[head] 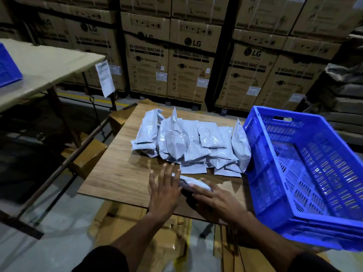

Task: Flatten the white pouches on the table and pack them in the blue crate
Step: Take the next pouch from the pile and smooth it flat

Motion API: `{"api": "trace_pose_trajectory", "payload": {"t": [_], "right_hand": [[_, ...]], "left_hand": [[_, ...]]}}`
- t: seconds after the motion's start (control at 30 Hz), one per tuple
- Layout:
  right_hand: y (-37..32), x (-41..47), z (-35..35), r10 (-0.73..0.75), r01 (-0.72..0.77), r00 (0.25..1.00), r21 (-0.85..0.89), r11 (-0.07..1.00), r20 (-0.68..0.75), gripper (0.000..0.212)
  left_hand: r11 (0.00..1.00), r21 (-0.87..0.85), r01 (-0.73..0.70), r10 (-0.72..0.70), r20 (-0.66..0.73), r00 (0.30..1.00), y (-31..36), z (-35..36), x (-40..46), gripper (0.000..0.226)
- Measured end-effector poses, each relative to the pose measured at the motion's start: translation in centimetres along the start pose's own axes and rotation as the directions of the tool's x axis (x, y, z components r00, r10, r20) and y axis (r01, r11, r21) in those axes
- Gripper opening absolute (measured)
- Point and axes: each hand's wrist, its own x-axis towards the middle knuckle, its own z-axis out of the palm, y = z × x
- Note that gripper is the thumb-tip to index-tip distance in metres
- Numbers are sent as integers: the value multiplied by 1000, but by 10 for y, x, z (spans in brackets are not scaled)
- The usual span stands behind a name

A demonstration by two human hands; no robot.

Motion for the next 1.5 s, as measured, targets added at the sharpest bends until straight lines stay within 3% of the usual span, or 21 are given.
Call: {"api": "trace_pose_trajectory", "payload": {"t": [0.07,0.13,0.27,0.33,0.4,0.5,0.57,0.67,0.83,0.97,1.07,1.17,1.23,1.33,1.5], "right_hand": [[11,0,-1,54,-57,997,68,996,58,28],[21,3,-1,91,-113,989,190,975,119,54],[36,9,-6,118,-183,972,346,920,202,60],[40,7,-7,177,-253,948,287,924,264,56],[35,6,-2,286,-322,925,118,939,249,45],[11,4,15,534,-555,725,-89,827,435,46],[4,0,24,532,-542,661,-153,826,530,60],[7,-3,22,447,-455,685,-142,879,575,66],[-4,0,28,479,-521,706,-76,850,522,90],[-13,-1,39,541,-567,659,-128,814,523,80],[-16,3,40,567,-599,618,-141,788,545,76],[-18,3,45,595,-612,602,-171,772,532,57],[-18,1,50,607,-628,595,-167,760,527,54],[-12,3,49,567,-605,630,-123,786,531,75],[-6,-17,49,602,-642,642,-96,760,474,77]], "left_hand": [[999,-28,-30,28,-51,998,-3,-5,-5,65],[992,-53,-111,110,-27,994,-7,-2,-11,67],[972,-87,-217,232,221,947,-11,14,-16,71],[978,-105,-178,203,325,924,-7,19,-17,70],[988,-99,-118,147,377,914,-1,24,-17,68],[993,-55,-109,121,374,919,9,24,-16,63],[992,-60,-109,123,348,929,14,17,-13,54],[992,-75,-98,117,324,939,16,15,-7,47],[981,-126,-146,187,440,878,21,26,-4,74],[986,-109,-124,161,467,870,19,27,-5,64],[989,-116,-97,140,463,875,19,25,-4,77],[994,-103,-33,81,515,853,24,21,-1,86],[995,-97,-22,71,535,842,28,18,1,79],[996,-75,-37,71,518,853,24,24,-4,53],[996,-79,-52,80,412,907,16,40,-13,55]]}}
